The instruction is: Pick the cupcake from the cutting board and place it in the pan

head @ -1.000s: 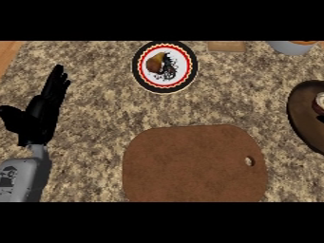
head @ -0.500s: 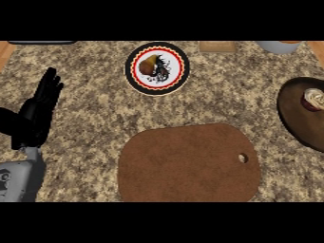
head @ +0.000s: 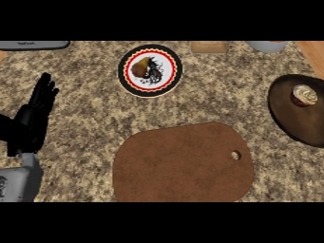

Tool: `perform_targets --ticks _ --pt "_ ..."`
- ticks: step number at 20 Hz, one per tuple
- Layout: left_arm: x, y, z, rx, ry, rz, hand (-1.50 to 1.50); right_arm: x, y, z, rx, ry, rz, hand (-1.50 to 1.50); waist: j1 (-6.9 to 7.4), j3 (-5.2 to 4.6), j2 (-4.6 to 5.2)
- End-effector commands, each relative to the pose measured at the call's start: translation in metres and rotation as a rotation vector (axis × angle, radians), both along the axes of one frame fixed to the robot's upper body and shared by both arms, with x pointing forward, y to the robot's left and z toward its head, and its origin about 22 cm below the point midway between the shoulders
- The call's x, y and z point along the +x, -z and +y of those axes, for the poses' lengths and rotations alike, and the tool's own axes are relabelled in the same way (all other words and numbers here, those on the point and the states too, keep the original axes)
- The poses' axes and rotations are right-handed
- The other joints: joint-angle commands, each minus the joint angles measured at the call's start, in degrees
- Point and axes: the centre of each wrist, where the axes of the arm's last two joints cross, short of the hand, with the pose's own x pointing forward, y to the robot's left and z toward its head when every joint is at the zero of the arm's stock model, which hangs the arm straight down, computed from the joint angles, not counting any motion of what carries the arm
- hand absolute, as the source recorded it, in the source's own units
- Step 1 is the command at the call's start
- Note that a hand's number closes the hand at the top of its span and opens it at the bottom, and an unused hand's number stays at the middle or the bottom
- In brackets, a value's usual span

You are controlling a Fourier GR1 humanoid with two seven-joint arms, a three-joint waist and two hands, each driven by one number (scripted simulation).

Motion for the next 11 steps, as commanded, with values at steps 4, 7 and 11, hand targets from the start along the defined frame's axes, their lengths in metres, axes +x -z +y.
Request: perform_targets --ticks 4,7,11 --pt "-0.003 0.004 -0.015 -0.015 -0.015 0.001 0.0 -0.069 -0.006 0.004 -0.013 -0.036 -0.009 -1.5 -1.02 -0.16 -0.08" --pt "0.003 -0.007 -0.007 0.011 -0.022 -0.01 0.0 -0.092 -0.01 0.026 0.013 -0.047 0.014 -1.5 -0.5 -0.1 0.18" --pt "0.006 -0.027 -0.002 -0.011 0.006 -0.016 0.0 -0.109 -0.052 0.049 -0.043 -0.009 0.048 -1.5 0.61 -0.04 0.34"
